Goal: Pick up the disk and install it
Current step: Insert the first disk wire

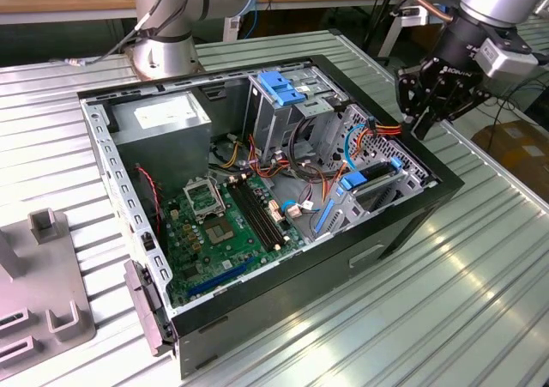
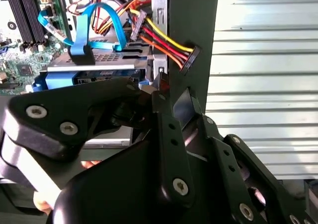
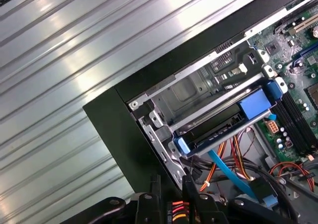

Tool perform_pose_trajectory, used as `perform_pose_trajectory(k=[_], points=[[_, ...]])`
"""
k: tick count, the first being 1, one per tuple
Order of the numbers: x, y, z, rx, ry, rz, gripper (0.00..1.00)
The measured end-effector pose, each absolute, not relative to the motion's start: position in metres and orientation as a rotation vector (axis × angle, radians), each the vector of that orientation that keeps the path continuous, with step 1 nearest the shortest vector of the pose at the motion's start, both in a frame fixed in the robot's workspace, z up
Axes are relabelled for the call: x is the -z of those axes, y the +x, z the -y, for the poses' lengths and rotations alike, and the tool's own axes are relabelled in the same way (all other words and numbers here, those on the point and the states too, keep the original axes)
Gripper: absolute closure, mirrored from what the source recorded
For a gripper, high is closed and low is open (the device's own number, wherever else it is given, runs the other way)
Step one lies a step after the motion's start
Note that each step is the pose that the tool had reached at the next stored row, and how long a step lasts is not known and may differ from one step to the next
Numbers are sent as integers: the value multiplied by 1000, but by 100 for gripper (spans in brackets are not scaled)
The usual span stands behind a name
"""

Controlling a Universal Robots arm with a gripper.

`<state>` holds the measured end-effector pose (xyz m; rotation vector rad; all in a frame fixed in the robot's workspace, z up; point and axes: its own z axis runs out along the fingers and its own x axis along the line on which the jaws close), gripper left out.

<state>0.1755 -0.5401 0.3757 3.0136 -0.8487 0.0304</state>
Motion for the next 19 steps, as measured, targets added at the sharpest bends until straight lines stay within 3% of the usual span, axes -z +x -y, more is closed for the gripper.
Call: perform_pose_trajectory(k=[8, 19], points=[[-370, 183, 517, -31, 3015, 842, 69], [-370, 184, 516, -30, 3015, 842, 69]])
